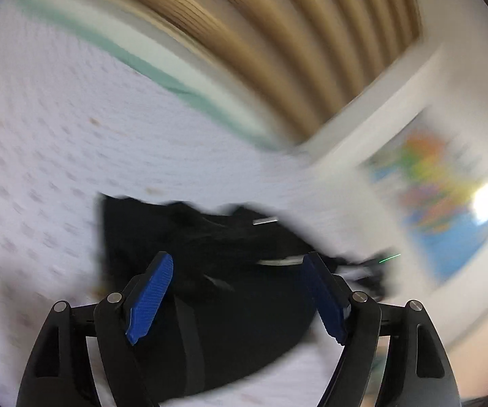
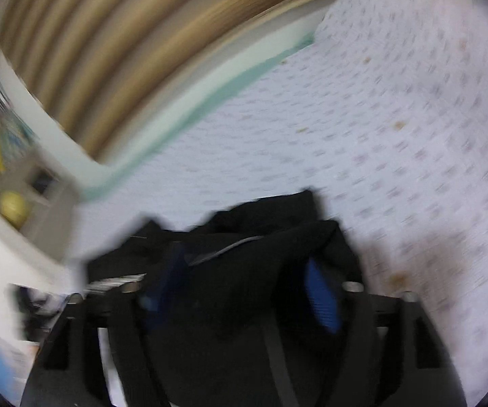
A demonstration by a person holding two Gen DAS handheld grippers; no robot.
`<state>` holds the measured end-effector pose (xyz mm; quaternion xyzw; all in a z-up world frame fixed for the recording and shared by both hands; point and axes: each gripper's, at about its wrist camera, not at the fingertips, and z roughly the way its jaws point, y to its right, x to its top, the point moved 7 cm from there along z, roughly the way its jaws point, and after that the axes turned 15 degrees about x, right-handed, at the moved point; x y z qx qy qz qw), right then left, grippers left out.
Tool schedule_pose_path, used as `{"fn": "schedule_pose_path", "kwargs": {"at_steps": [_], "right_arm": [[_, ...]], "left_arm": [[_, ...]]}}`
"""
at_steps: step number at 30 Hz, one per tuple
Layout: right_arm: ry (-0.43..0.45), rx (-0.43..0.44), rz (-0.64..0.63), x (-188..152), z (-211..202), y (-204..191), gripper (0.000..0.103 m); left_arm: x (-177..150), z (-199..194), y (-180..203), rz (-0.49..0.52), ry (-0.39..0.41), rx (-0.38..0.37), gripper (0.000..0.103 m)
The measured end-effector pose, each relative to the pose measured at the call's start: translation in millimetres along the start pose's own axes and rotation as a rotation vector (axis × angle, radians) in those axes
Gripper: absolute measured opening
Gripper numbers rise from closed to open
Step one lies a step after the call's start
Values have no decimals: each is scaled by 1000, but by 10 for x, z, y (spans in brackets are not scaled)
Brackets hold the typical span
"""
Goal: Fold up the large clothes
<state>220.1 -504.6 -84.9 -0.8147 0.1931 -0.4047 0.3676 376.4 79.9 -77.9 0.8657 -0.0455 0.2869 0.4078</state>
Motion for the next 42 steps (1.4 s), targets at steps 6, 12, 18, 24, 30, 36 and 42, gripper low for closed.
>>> {"fn": "schedule_pose_path", "kwargs": {"at_steps": [6,12,18,24,30,36,42], "right_arm": [[-21,-144,-162,-10,-141,-32,89],[-89,-259,-262,76,203,335,89],[-160,-287,-304,253,664,654,89],[-258,-300,-290,310,1140,1020,89],[-249,-347,-457,180,1127,773,20],[-88,-479,-581,538,723,207,15],[-107,-677,-566,862,1183,159,14]], "left_arm": [[-6,-146,-277,10,73,201,81],[-63,520,-476,120,34,512,81],[118,1036,-668,77,-42,451,81],[233,1445,-794,-29,-129,307,81],[153,1517,-580,114,-103,443,14],[447,953,-233,110,75,493,12],[802,931,-219,77,162,625,12]]}}
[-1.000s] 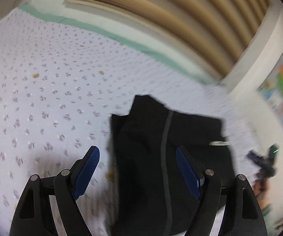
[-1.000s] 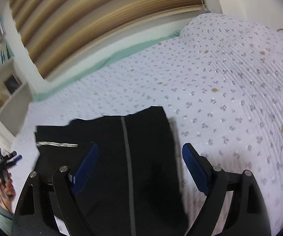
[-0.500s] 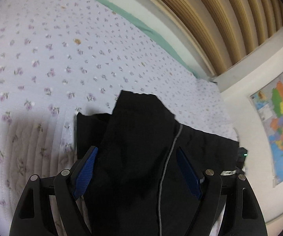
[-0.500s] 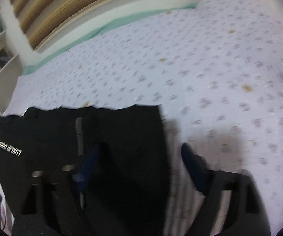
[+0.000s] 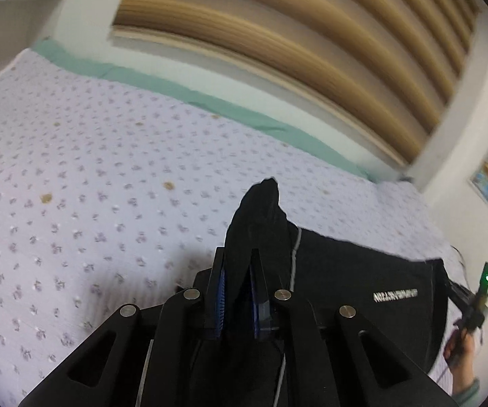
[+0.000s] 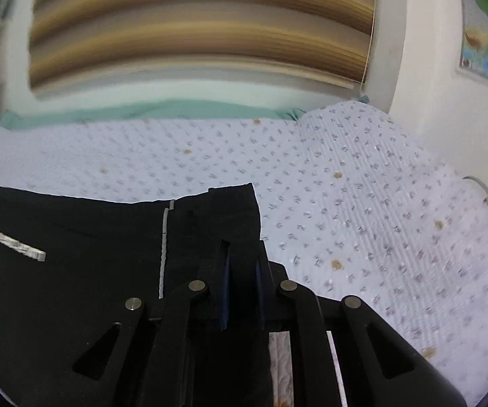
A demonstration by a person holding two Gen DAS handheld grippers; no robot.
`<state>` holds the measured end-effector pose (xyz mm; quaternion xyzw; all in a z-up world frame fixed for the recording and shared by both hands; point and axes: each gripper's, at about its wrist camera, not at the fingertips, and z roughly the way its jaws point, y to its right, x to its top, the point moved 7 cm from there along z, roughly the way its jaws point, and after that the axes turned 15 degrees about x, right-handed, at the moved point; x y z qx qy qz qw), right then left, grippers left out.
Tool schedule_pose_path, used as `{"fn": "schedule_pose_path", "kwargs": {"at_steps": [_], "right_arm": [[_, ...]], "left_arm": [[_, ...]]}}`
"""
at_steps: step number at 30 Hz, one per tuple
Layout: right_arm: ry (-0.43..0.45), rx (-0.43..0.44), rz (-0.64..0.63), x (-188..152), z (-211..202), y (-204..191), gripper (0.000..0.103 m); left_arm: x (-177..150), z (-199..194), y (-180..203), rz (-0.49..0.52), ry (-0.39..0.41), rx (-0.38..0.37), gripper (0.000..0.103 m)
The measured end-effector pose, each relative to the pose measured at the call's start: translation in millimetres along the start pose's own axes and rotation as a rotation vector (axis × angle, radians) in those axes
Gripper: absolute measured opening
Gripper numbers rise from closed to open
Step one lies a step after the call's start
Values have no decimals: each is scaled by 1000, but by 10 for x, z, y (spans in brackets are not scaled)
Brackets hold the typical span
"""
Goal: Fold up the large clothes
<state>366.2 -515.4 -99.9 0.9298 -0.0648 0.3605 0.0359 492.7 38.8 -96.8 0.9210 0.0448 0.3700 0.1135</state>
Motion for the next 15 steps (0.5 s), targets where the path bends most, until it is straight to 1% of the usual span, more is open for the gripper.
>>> {"fn": "schedule_pose_path", "kwargs": {"at_steps": [1,2,4,5,7,8,9,11,13,14,15], "right_arm": [[-56,-19,27,-39,234,-5,14],[-77,-31,36,-73,348,-9,14],[-144,-68,50,-248,709,-10,14],[-192,-64,63,-396,926,-5,14],[-251,-15,77,-659,1198,-24,15],[-256,-20,57,-745,1284,-29,18],[-245,-21,54,-752,1300,-21,24],[-231,-18,75,-748,1279,22,25],[-216,16,92,-733,1261,41,26],[-192,40,110,-718,1195,47,27],[-144,58,140,-686,1073,75,27]], "left_arm": [[-12,121,-35,-4,-12,42,12],[-39,285,-75,-1,-29,110,12],[-158,611,-285,7,-67,302,11],[-248,776,-403,-13,-106,334,11],[-480,1072,-569,-83,-210,275,11],[-582,1165,-618,-99,-239,257,11],[-672,1231,-647,-106,-252,234,11],[-730,1245,-659,-115,-246,186,11],[-684,1154,-668,-117,-221,147,11],[-660,1085,-682,-115,-212,141,11],[-607,963,-667,-106,-198,128,12]]}}
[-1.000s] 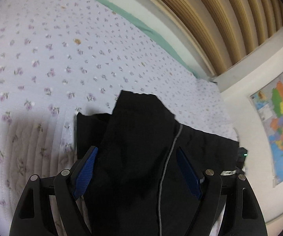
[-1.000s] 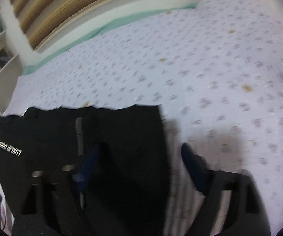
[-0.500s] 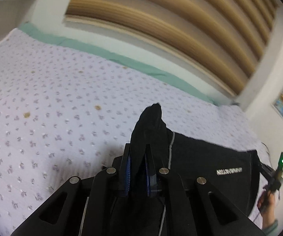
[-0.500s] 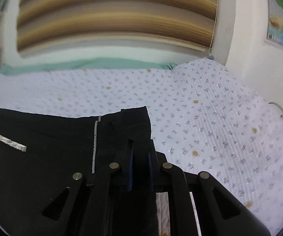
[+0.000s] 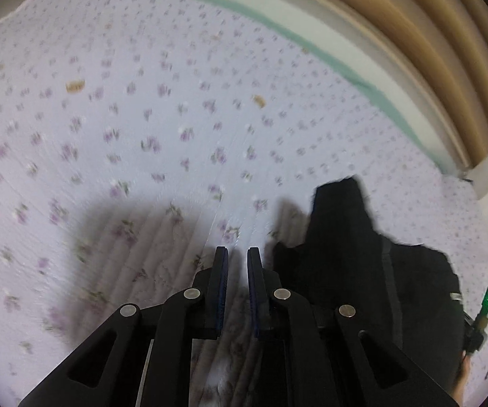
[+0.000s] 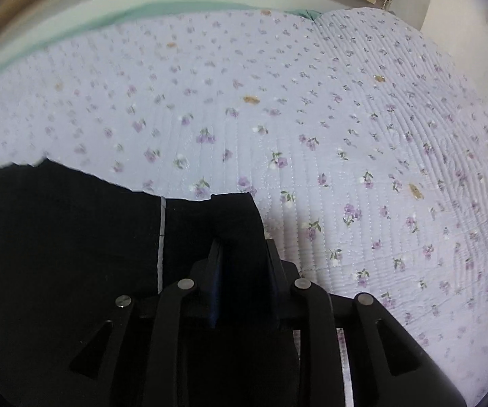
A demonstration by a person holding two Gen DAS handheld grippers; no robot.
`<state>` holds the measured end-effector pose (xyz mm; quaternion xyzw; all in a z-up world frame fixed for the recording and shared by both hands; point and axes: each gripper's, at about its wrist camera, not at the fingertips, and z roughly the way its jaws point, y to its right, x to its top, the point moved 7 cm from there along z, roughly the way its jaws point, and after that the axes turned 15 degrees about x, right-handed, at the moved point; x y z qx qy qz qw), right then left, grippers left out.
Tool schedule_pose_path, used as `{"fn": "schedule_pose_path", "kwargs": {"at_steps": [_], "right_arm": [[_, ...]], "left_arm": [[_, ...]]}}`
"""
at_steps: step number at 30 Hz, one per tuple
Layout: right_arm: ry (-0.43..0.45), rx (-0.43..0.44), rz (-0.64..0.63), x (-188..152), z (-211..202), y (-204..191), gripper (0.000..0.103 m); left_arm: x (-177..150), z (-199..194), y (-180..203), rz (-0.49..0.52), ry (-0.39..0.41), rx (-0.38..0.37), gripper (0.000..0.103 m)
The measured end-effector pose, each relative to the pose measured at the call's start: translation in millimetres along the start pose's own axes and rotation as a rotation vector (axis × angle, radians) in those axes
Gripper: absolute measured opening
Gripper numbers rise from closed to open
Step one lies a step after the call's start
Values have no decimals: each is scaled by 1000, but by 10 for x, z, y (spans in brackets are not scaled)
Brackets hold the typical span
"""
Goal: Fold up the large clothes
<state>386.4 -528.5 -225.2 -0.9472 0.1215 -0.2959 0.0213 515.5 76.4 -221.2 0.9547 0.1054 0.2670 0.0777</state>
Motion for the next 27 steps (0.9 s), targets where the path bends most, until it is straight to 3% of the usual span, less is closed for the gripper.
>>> {"fn": "schedule_pose_path", "kwargs": {"at_steps": [2,4,5,6,7,8,9,11,14,17,19,20,24,27], "right_arm": [[159,29,52,57,-438,-9,28],[294,101,87,54,-989,-114,42],[332,143,91,43,-1196,-195,66],[366,186,83,27,-1400,-309,88],[389,235,53,9,-1583,-462,94],[382,286,-2,-4,-1704,-652,95],[354,315,-54,-10,-1750,-839,95],[293,326,-136,-71,-1791,-1109,94],[175,322,-211,-339,-1714,-1496,94],[48,289,-221,-635,-1414,-1644,94],[-76,265,-226,-879,-1023,-1668,91],[-155,263,-221,-1029,-769,-1668,88],[-141,302,-145,-1143,-512,-1601,92],[-105,264,-161,-1184,-504,-1630,92]], "left_arm": [[24,-253,71,31,26,-37,12],[49,-579,284,115,73,-80,13],[15,-794,443,175,108,-96,18],[-37,-974,592,220,137,-110,30],[-108,-1154,751,260,167,-132,39],[-203,-1331,924,297,197,-166,60],[-319,-1503,1117,330,223,-205,68],[-558,-1724,1450,389,255,-239,68],[-921,-1681,1638,407,216,-75,68],[-1316,-1294,1733,417,90,-54,68],[-1539,-947,1760,430,-7,-25,68],[-1605,-800,1750,436,-14,4,68],[-1657,-574,1711,383,-52,15,69],[-1638,-488,1702,367,-47,13,69]]}}
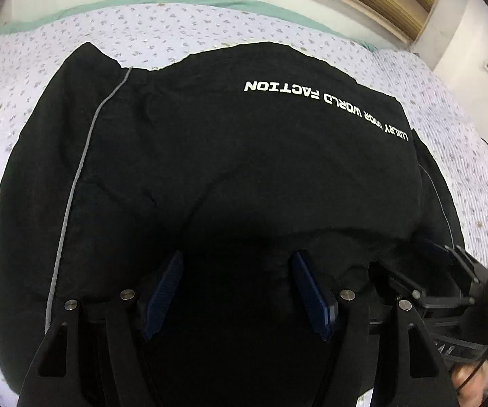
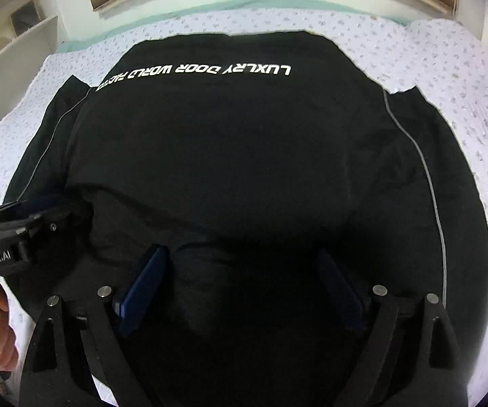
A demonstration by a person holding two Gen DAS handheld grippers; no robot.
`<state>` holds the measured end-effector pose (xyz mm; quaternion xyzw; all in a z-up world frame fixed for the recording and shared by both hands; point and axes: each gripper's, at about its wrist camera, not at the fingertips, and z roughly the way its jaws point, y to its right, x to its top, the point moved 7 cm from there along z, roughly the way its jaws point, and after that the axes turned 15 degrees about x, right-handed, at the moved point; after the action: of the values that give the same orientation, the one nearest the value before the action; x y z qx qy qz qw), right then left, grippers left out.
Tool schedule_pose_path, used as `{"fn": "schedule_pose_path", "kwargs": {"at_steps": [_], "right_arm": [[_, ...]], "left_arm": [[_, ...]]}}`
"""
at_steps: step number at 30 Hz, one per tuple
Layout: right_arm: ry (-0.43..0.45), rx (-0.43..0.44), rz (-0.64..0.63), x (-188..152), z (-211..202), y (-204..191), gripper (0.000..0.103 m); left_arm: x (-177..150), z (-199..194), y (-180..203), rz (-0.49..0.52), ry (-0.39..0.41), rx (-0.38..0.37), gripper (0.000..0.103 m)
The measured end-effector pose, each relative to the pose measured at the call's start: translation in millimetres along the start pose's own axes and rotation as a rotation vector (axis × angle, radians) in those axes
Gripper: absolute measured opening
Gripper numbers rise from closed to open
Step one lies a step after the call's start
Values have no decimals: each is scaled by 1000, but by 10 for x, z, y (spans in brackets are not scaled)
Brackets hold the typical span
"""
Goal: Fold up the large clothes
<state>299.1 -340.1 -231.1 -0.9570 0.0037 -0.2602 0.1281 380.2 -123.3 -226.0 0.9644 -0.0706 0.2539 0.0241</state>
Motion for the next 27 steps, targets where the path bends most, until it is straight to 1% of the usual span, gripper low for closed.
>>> {"fn": "schedule_pose_path", "kwargs": {"at_steps": [1,2,3,4,5,6,7,8,9,10,11,12,13,14,15,17,19,21,23,25,27], "right_arm": [[-1,-11,-2,-14,-3,-20,92],[-10,-5,16,-4,-28,-16,92],[-18,14,39,16,-76,-19,90],[-22,45,60,56,-144,-40,88],[-17,89,72,145,-240,-75,83],[-7,99,68,228,-297,-90,82],[17,85,56,341,-365,-99,82],[40,58,46,452,-409,-88,82],[61,25,48,603,-424,-31,82],[72,14,65,697,-395,21,82],[74,12,88,753,-340,74,82],[52,25,127,796,-214,143,82],[16,41,167,791,-68,221,82],[-17,36,186,761,57,240,83],[-48,8,174,745,212,287,83],[-69,-28,135,717,379,339,84],[-64,-36,133,673,463,381,85],[-43,-49,113,644,449,364,85],[-46,-42,111,639,428,365,85],[-40,3,118,664,349,328,85],[-11,66,135,659,67,272,85]], "left_arm": [[-12,8,11,9,7,9,69],[-17,-14,28,21,16,16,69],[-13,-68,31,22,18,7,69],[10,-147,18,12,7,-19,69],[52,-243,7,-6,-3,-65,68],[130,-328,1,-29,4,-126,68],[273,-495,-4,-62,45,-195,68],[367,-570,-9,-72,72,-203,68],[471,-617,0,-68,98,-194,68],[609,-589,38,-46,109,-166,68],[699,-479,56,-40,87,-145,68],[735,-335,18,-52,54,-142,68],[769,-173,29,-76,9,-151,68],[785,23,30,-96,-37,-145,68],[793,229,41,-84,-62,-107,68],[756,544,77,-66,-96,-56,68],[741,628,47,-80,-114,-36,68],[732,637,78,-78,-109,-31,68],[693,593,100,-60,-97,-27,68],[667,401,77,-57,-62,-41,68],[593,81,17,-63,-24,-95,68]]}}
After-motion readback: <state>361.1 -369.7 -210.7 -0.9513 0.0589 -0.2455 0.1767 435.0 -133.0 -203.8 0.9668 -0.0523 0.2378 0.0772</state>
